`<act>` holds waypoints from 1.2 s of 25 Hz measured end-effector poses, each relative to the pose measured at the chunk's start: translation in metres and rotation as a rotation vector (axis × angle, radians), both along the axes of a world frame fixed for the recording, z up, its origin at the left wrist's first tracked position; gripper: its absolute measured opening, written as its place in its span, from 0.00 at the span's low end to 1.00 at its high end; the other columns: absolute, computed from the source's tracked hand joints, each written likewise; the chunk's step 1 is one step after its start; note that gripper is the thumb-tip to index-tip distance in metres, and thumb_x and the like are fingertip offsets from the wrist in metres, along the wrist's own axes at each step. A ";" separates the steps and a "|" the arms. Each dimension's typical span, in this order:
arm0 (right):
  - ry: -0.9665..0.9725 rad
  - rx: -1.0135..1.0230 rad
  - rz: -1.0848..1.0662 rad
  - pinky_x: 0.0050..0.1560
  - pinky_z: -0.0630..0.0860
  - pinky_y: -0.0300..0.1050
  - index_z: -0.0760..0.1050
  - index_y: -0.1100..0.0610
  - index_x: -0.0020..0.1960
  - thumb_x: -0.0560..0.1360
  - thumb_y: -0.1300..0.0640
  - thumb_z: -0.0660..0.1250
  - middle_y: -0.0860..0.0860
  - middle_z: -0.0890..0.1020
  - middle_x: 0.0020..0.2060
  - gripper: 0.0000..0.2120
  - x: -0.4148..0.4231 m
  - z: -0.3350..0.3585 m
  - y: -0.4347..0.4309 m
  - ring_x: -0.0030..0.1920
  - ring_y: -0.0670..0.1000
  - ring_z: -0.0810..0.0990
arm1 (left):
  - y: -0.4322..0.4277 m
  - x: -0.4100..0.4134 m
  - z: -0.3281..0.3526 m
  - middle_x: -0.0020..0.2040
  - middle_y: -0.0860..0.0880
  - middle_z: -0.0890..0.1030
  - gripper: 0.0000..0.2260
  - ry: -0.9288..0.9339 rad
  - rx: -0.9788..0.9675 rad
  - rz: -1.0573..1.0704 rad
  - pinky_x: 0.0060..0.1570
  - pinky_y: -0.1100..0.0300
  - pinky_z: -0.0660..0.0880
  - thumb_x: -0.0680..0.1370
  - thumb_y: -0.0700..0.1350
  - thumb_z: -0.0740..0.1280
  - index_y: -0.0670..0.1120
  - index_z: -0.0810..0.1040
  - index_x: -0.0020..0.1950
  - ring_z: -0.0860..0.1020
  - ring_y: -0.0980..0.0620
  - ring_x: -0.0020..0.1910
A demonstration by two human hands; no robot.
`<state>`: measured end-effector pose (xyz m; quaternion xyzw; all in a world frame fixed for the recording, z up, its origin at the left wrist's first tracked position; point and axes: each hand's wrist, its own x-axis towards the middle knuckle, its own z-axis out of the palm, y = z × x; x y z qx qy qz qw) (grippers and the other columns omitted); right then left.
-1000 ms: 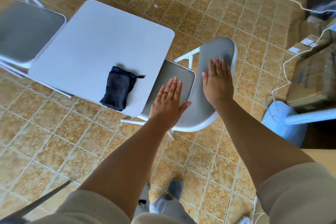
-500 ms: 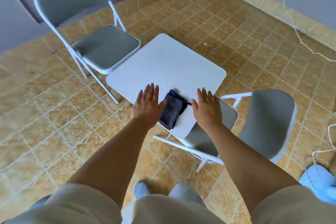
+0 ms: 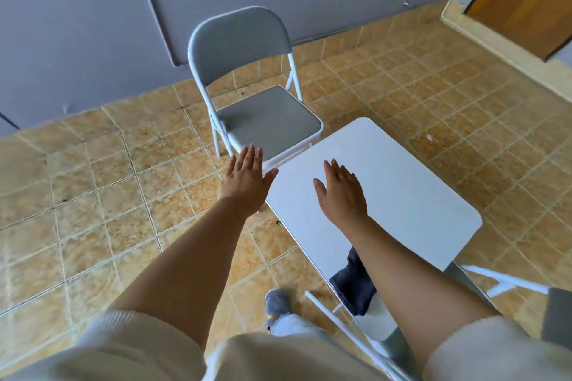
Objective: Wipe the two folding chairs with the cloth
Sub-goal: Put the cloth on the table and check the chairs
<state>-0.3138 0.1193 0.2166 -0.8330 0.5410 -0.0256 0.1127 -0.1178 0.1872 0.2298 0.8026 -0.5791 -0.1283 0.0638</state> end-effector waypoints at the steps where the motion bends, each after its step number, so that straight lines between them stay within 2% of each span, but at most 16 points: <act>1: -0.007 -0.001 0.020 0.74 0.54 0.52 0.56 0.56 0.76 0.82 0.46 0.50 0.56 0.60 0.76 0.26 0.019 0.001 -0.013 0.75 0.57 0.59 | -0.010 0.016 0.002 0.79 0.48 0.45 0.30 0.007 -0.002 0.023 0.76 0.55 0.39 0.81 0.60 0.44 0.46 0.45 0.79 0.42 0.53 0.78; 7: -0.041 0.016 0.090 0.72 0.59 0.53 0.61 0.60 0.74 0.81 0.48 0.56 0.60 0.64 0.74 0.26 0.132 0.004 -0.088 0.73 0.59 0.63 | -0.074 0.123 0.001 0.79 0.49 0.44 0.31 0.038 0.015 0.098 0.76 0.55 0.38 0.81 0.62 0.43 0.47 0.44 0.79 0.41 0.53 0.77; 14: -0.136 0.036 -0.066 0.73 0.57 0.51 0.58 0.59 0.75 0.81 0.48 0.55 0.58 0.62 0.75 0.26 0.281 -0.002 -0.156 0.75 0.57 0.60 | -0.170 0.293 0.003 0.79 0.49 0.44 0.30 0.023 0.046 -0.010 0.75 0.55 0.38 0.81 0.60 0.44 0.46 0.44 0.79 0.41 0.53 0.77; 17: -0.149 0.097 -0.098 0.75 0.53 0.48 0.54 0.57 0.77 0.82 0.46 0.52 0.55 0.58 0.77 0.27 0.329 -0.004 -0.176 0.76 0.55 0.56 | -0.215 0.358 0.006 0.79 0.48 0.45 0.30 -0.027 0.037 -0.048 0.75 0.55 0.38 0.81 0.60 0.44 0.46 0.45 0.79 0.42 0.52 0.78; 23: -0.105 0.209 -0.202 0.75 0.51 0.47 0.50 0.56 0.78 0.82 0.44 0.50 0.53 0.55 0.78 0.29 0.394 -0.026 -0.248 0.77 0.53 0.52 | -0.314 0.427 -0.009 0.79 0.48 0.46 0.29 0.011 0.064 -0.124 0.75 0.55 0.38 0.82 0.59 0.44 0.46 0.45 0.79 0.42 0.52 0.78; 30: -0.195 0.316 -0.221 0.73 0.55 0.48 0.47 0.53 0.78 0.81 0.43 0.53 0.50 0.50 0.78 0.31 0.468 -0.019 -0.337 0.77 0.50 0.52 | -0.426 0.479 -0.014 0.79 0.49 0.45 0.28 0.010 0.054 -0.185 0.76 0.54 0.39 0.82 0.58 0.43 0.46 0.45 0.79 0.42 0.52 0.78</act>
